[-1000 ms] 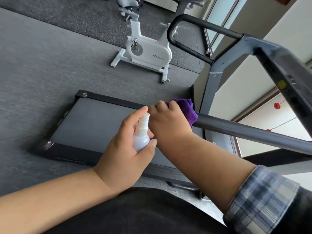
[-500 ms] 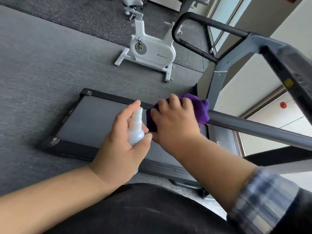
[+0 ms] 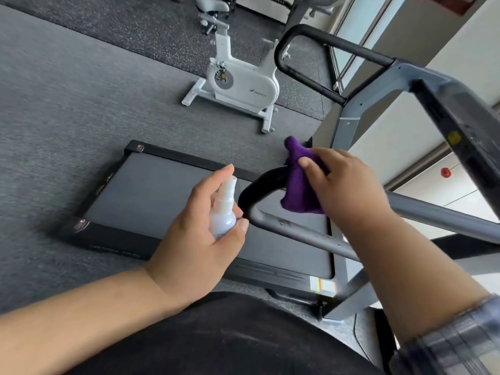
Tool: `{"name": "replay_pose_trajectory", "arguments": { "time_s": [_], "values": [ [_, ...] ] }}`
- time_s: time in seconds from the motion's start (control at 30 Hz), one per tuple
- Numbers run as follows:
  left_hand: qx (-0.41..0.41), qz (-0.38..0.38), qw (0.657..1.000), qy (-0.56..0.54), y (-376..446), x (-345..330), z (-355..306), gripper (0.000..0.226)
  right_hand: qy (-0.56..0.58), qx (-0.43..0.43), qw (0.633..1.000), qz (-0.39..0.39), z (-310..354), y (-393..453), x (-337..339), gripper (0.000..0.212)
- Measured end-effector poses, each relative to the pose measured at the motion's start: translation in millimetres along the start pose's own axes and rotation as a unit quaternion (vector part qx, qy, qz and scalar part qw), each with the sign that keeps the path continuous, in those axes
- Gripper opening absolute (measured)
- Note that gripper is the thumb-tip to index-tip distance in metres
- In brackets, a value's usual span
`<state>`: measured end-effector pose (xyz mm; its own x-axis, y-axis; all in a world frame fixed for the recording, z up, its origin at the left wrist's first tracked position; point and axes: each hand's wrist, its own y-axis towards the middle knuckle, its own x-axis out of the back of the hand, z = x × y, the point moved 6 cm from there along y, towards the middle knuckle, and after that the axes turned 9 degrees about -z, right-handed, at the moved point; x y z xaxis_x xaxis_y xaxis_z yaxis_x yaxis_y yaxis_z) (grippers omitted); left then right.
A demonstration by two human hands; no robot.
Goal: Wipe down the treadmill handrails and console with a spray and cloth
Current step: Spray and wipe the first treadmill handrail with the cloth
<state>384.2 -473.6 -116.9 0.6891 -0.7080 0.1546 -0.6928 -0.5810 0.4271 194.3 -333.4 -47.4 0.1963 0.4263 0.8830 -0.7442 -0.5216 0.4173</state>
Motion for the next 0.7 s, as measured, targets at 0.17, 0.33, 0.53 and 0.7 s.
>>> {"name": "replay_pose_trajectory", "arguments": {
  "time_s": [0.17, 0.33, 0.53, 0.7],
  "values": [
    [0.002, -0.004, 1.000, 0.000, -1, -1, -5, 0.066, -0.100, 0.055, 0.993, -0.039, 31, -12, -14, 0.050],
    [-0.015, 0.025, 1.000, 0.002, -2, -22, -20, 0.071, -0.201, 0.163, 0.966, 0.010, 67, -18, -42, 0.050],
    [-0.040, 0.052, 0.998, 0.008, -3, -49, -29, 0.079, -0.090, 0.109, 0.990, 0.008, 30, -11, -17, 0.062],
    [-0.031, 0.075, 0.997, 0.005, 1, -61, -28, 0.079, -0.060, -0.019, 0.998, -0.031, -73, -10, 26, 0.063]
  ]
}}
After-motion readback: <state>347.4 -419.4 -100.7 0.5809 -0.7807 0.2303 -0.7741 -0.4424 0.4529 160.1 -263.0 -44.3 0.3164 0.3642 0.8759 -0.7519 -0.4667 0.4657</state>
